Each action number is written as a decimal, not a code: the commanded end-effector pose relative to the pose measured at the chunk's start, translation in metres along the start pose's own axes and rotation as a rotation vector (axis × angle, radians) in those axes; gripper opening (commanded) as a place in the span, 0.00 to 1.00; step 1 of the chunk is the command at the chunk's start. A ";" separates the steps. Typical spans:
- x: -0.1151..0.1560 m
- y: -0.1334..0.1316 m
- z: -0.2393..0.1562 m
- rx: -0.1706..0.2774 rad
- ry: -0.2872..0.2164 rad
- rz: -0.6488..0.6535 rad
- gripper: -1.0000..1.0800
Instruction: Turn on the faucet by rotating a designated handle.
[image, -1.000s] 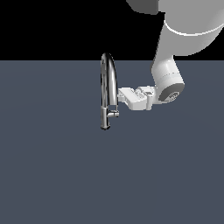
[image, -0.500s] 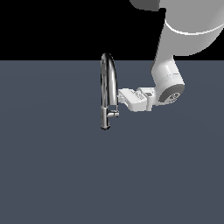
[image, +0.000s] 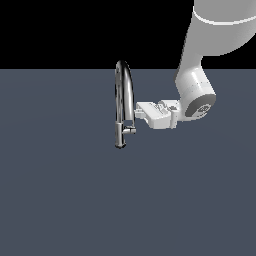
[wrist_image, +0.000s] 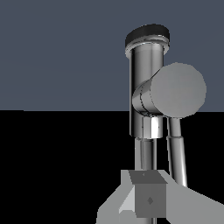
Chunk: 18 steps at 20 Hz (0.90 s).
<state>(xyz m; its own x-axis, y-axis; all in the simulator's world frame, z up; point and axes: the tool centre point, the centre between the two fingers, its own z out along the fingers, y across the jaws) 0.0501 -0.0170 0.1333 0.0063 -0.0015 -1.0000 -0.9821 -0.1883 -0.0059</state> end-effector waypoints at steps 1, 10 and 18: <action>-0.003 0.007 0.000 -0.004 -0.003 0.001 0.00; -0.003 0.019 0.007 -0.009 -0.004 -0.001 0.00; 0.009 0.047 0.003 -0.007 -0.004 0.000 0.00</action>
<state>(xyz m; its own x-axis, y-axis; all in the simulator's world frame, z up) 0.0155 -0.0160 0.1345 0.0271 0.0029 -0.9996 -0.9798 -0.1981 -0.0272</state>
